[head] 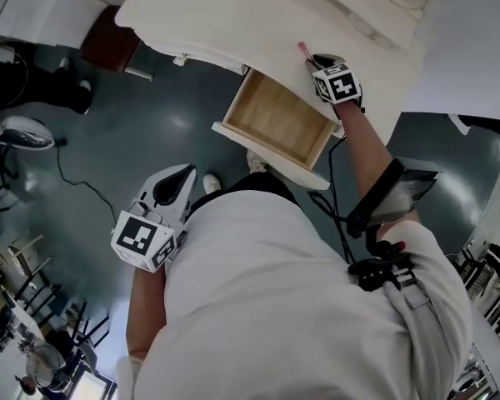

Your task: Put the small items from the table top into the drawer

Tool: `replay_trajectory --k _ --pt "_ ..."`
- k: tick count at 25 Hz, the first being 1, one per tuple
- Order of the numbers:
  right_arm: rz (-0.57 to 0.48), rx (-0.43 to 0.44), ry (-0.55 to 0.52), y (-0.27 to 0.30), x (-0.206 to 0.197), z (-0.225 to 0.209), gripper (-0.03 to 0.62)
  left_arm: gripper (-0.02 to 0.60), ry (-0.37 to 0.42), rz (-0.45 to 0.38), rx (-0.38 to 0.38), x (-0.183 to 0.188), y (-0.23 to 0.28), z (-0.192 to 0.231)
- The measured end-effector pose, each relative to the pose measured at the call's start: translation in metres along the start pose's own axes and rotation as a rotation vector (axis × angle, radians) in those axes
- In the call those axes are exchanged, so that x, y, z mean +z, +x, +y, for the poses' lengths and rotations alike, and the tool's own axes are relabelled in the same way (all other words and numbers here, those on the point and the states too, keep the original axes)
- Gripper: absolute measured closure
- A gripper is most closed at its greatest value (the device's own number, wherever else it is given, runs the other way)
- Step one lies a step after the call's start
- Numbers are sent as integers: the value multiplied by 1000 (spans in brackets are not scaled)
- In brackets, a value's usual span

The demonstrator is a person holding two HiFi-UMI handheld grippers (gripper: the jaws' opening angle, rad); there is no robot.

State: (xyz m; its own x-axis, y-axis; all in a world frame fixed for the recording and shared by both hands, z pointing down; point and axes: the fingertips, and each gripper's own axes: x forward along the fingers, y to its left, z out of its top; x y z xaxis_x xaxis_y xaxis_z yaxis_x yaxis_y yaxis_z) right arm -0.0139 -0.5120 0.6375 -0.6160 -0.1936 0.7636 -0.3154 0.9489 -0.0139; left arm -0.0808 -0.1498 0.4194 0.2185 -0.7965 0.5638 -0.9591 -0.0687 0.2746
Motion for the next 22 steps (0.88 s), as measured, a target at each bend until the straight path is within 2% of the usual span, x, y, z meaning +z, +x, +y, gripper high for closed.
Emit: replay_trajectory --k 3,12,22 --pt "-6 15 20 -1 2 4 548 578 -9 2 8 -1 -4 1" --pt "-27 26 39 -9 4 11 549 578 -1 10 -12 -2 2 3" --pt "-53 140 -5 -26 5 91 549 578 11 13 -40 -4 5 0"
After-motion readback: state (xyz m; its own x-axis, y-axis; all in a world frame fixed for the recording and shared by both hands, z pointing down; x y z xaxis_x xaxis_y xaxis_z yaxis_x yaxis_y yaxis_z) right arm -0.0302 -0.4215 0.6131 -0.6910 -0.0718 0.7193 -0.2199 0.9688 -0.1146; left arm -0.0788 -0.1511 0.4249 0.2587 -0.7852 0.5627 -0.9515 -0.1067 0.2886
